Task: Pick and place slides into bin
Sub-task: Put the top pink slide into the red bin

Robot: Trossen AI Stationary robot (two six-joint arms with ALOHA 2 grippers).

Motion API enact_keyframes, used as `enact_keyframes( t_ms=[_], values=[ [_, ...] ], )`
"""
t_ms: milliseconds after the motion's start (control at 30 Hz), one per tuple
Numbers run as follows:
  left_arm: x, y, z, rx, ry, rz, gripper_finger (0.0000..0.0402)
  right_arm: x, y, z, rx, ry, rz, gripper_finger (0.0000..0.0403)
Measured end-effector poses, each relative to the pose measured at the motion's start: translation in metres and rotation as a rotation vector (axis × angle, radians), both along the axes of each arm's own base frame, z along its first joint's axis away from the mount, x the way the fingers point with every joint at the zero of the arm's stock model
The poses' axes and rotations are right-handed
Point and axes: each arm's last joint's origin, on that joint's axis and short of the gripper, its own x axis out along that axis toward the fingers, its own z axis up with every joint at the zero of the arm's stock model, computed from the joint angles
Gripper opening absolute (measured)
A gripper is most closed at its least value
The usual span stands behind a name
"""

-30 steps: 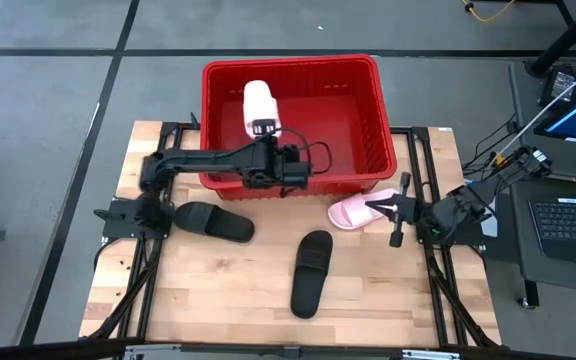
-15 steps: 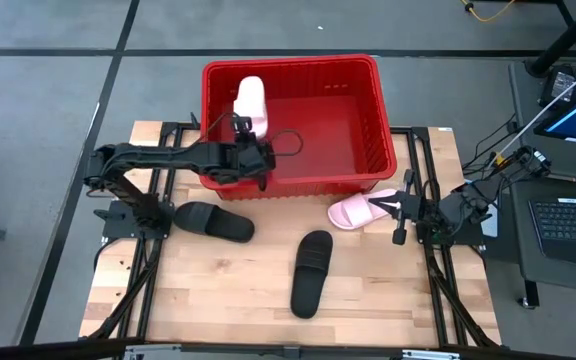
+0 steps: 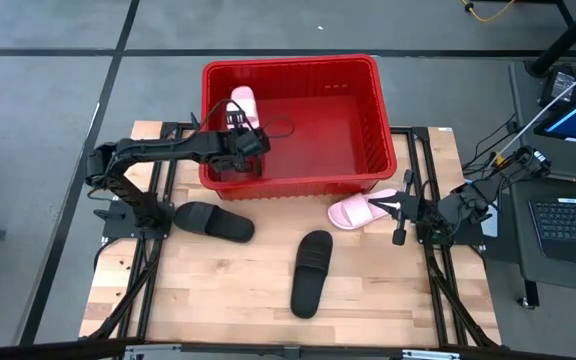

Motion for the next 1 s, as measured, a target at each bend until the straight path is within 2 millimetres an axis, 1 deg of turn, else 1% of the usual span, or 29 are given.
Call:
enact_keyframes(
  t_ms=[133, 233, 333, 467, 667, 1000],
  values=[
    [-0.003, 0.009, 0.0, -0.005, -0.01, 0.025, 0.0022, 0.0, 0.0, 0.0, 0.0, 0.001, 0.0, 0.0005],
    [-0.003, 0.014, 0.0, -0.055, -0.046, 0.001, 0.0022, 0.0, 0.0, 0.0, -0.001, 0.003, 0.0, 0.0005],
    [-0.004, 0.017, -0.001, -0.082, -0.046, -0.012, 0.0022, 0.0, 0.0, 0.0, -0.002, 0.004, 0.0, 0.0005],
    [-0.009, 0.021, -0.009, -0.104, -0.012, -0.008, 0.0022, 0.0, 0.0, 0.0, 0.001, 0.004, 0.0, 0.0005],
    [-0.014, 0.026, -0.025, -0.136, -0.019, -0.006, 0.0022, 0.0, 0.0, 0.0, 0.002, 0.004, 0.0, 0.0005],
    [-0.025, 0.031, -0.046, -0.204, -0.032, 0.029, 0.0022, 0.0, 0.0, 0.0, 0.006, 0.002, -0.001, 0.0005]
  ],
)
